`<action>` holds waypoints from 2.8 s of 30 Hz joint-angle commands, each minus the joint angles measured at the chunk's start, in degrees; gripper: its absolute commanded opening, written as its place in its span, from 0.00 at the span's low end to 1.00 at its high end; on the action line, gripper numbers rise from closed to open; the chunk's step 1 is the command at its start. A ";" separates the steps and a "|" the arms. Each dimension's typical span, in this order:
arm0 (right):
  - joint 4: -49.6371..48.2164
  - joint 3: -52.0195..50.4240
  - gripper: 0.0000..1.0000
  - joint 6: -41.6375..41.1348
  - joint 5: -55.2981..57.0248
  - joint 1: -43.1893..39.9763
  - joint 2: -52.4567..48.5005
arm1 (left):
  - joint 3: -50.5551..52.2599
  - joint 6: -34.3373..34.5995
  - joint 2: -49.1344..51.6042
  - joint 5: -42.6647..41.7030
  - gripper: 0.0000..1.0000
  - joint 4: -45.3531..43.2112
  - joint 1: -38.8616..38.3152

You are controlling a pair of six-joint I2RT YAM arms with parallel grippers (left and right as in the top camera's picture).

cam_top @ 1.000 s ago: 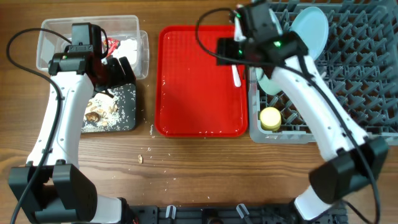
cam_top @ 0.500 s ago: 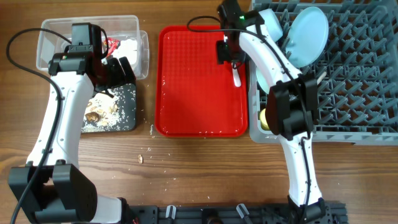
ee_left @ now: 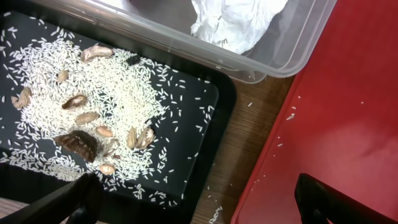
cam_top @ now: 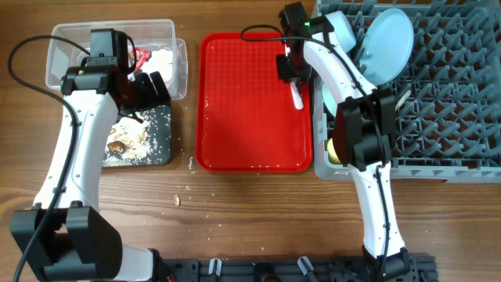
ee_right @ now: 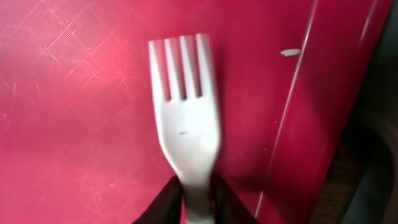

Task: Sort waste into correct bins and load items into the dishwasher rack

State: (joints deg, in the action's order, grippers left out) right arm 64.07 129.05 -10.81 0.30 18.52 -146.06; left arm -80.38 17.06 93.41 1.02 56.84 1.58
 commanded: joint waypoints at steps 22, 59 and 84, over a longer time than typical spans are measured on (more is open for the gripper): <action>25.81 0.48 0.04 -9.46 1.60 -12.48 27.76 | -0.63 -0.09 -0.46 0.37 1.00 0.00 0.20; 28.06 -9.92 1.00 -1.49 -10.80 -17.18 53.72 | -0.63 -0.11 -0.46 0.37 1.00 0.00 0.20; 4.74 -17.77 1.00 9.11 -7.80 -11.93 64.22 | -0.63 -0.11 -0.46 0.37 1.00 0.00 0.20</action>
State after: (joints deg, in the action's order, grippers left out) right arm 72.62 116.29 -5.43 -8.73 6.26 -86.70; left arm -80.38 17.06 93.41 1.04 56.84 1.58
